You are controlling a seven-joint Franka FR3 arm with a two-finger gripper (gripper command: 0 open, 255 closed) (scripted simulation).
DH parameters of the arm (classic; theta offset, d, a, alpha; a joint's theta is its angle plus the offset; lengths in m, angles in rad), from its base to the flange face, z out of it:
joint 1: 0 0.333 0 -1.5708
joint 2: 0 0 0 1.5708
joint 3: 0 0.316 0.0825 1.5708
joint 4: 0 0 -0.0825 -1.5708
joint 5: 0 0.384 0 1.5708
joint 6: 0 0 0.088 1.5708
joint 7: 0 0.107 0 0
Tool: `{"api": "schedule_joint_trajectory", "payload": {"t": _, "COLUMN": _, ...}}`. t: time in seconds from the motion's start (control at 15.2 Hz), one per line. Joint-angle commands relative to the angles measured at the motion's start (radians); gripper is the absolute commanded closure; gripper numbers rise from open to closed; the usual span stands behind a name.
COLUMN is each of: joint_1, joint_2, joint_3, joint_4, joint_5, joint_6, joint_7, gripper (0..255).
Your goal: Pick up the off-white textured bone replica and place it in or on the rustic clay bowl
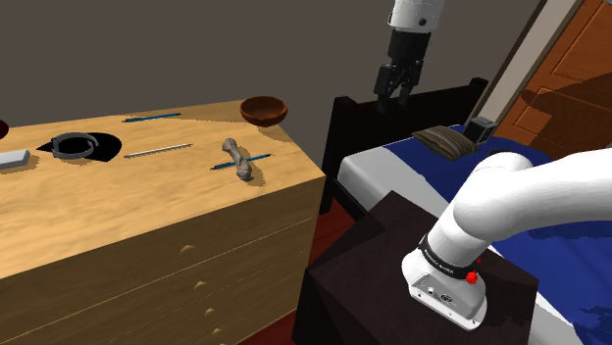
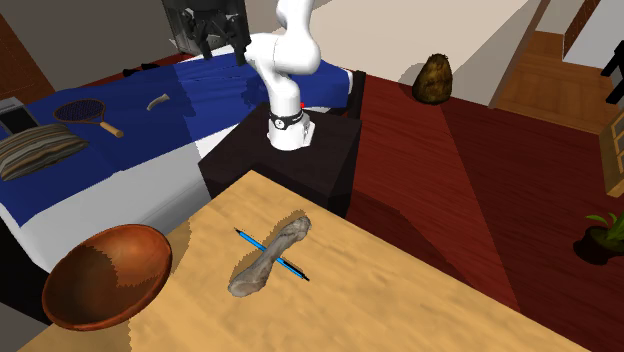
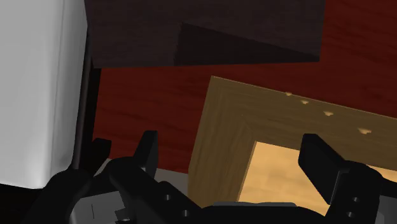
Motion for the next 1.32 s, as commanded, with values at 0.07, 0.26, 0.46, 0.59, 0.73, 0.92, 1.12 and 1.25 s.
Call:
{"api": "schedule_joint_trajectory", "payload": {"t": 0.07, "joint_1": 0.005, "joint_2": 0.022, "joint_3": 0.014, "joint_4": -0.004, "joint_5": 0.014, "joint_6": 0.028, "joint_7": 0.018, "gripper": 0}}
{"api": "schedule_joint_trajectory", "payload": {"t": 0.26, "joint_1": 0.02, "joint_2": 0.094, "joint_3": 0.056, "joint_4": -0.007, "joint_5": 0.051, "joint_6": 0.112, "joint_7": 0.071, "gripper": 0}}
{"api": "schedule_joint_trajectory", "payload": {"t": 0.46, "joint_1": 0.035, "joint_2": 0.177, "joint_3": 0.095, "joint_4": 0.003, "joint_5": 0.082, "joint_6": 0.194, "joint_7": 0.121, "gripper": 0}}
{"api": "schedule_joint_trajectory", "payload": {"t": 0.59, "joint_1": 0.043, "joint_2": 0.237, "joint_3": 0.121, "joint_4": 0.017, "joint_5": 0.098, "joint_6": 0.247, "joint_7": 0.154, "gripper": 0}}
{"api": "schedule_joint_trajectory", "payload": {"t": 0.73, "joint_1": 0.05, "joint_2": 0.3, "joint_3": 0.146, "joint_4": 0.036, "joint_5": 0.112, "joint_6": 0.298, "joint_7": 0.186, "gripper": 0}}
{"api": "schedule_joint_trajectory", "payload": {"t": 0.92, "joint_1": 0.058, "joint_2": 0.399, "joint_3": 0.182, "joint_4": 0.074, "joint_5": 0.125, "joint_6": 0.37, "joint_7": 0.234, "gripper": 0}}
{"api": "schedule_joint_trajectory", "payload": {"t": 1.12, "joint_1": 0.065, "joint_2": 0.503, "joint_3": 0.215, "joint_4": 0.125, "joint_5": 0.128, "joint_6": 0.434, "joint_7": 0.283, "gripper": 0}}
{"api": "schedule_joint_trajectory", "payload": {"t": 1.25, "joint_1": 0.069, "joint_2": 0.575, "joint_3": 0.236, "joint_4": 0.165, "joint_5": 0.124, "joint_6": 0.472, "joint_7": 0.317, "gripper": 0}}
